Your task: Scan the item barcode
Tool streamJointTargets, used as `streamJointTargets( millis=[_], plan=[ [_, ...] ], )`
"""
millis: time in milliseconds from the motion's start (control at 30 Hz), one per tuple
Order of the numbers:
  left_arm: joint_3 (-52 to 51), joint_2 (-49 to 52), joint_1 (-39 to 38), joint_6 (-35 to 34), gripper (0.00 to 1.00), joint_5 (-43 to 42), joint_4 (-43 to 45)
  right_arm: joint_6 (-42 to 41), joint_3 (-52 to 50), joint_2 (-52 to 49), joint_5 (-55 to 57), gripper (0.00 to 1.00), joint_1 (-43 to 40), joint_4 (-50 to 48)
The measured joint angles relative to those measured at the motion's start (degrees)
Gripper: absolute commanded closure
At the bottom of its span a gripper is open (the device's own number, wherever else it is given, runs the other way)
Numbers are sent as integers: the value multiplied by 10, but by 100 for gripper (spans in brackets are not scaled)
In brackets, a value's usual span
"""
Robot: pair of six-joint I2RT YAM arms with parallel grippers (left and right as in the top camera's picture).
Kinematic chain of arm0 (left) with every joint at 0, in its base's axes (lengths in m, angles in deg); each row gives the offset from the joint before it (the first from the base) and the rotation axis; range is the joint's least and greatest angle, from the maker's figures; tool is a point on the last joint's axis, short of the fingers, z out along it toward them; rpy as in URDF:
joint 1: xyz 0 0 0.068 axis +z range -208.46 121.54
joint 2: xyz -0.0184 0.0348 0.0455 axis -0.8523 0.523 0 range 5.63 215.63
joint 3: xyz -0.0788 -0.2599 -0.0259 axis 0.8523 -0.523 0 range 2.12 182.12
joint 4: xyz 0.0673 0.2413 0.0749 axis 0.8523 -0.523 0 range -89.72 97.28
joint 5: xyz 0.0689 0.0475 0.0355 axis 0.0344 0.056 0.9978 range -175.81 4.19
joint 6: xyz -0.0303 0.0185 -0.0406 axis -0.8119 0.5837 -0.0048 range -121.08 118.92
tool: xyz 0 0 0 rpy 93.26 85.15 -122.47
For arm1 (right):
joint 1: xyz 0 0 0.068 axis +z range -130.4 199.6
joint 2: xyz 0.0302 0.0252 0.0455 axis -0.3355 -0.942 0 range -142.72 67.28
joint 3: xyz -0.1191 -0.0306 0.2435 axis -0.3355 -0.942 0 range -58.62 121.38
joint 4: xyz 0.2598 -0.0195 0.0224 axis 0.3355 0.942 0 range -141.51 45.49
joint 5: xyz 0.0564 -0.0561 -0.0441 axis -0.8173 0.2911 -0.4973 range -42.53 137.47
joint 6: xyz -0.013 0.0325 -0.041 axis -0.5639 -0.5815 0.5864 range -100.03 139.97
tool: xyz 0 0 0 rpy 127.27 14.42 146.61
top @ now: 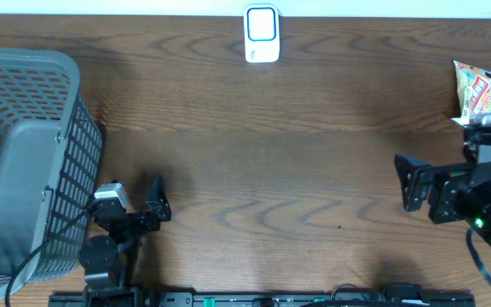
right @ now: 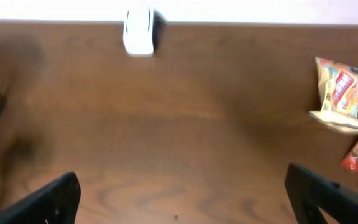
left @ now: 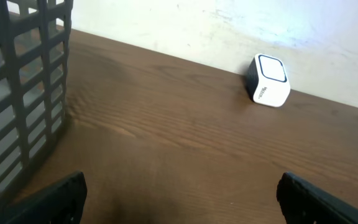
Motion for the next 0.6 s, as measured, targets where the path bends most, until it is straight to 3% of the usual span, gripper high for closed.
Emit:
streamJointTargets(
  millis=[267, 600],
  plan=[
    [0, 0, 0, 0, 2, 0, 0, 4, -201, 134, 16, 1, 33, -158],
    [0, 0, 0, 0, 2, 0, 0, 3, -559, 263, 23, 1, 41, -532]
  ],
)
